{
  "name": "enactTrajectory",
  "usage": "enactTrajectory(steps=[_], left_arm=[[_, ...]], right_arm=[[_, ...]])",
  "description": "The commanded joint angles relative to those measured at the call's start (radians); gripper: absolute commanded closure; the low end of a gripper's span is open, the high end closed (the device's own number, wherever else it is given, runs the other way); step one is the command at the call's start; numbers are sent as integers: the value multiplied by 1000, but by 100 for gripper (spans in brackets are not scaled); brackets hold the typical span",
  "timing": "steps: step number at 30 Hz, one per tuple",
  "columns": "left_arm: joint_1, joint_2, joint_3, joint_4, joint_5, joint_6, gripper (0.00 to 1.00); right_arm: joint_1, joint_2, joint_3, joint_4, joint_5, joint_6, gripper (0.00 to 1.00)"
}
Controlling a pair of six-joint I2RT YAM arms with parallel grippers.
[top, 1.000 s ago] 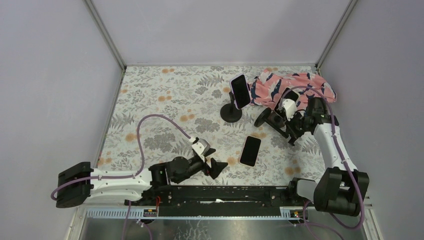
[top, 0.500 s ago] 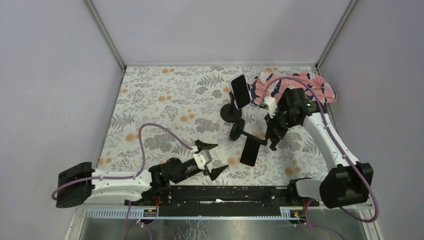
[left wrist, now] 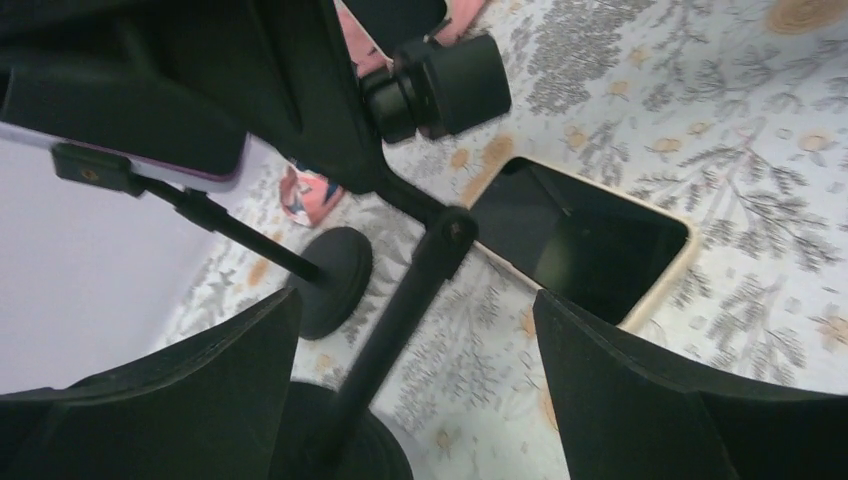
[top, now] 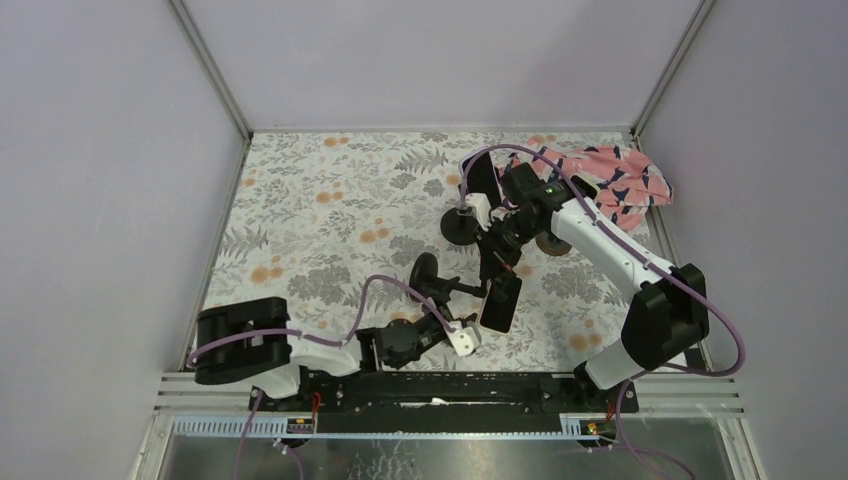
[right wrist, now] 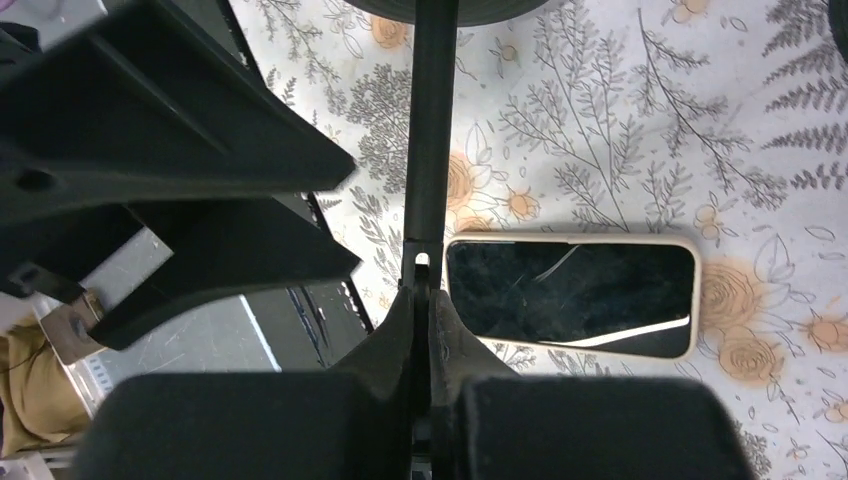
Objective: Place the phone on the phone stand
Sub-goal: Adjust the phone stand at the center of the board.
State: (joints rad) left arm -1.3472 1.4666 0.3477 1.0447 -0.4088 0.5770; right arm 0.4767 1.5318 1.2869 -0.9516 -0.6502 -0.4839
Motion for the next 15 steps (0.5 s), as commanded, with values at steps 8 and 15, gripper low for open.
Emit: enactTrajectory(steps=[8, 15], left_arm=[[151, 91, 56, -2, 81, 46, 30], [196, 104, 56, -65, 153, 22, 37]], right_arm=[[58, 9, 87, 8, -77, 59, 100], [63, 26, 111, -10, -93, 59, 100]])
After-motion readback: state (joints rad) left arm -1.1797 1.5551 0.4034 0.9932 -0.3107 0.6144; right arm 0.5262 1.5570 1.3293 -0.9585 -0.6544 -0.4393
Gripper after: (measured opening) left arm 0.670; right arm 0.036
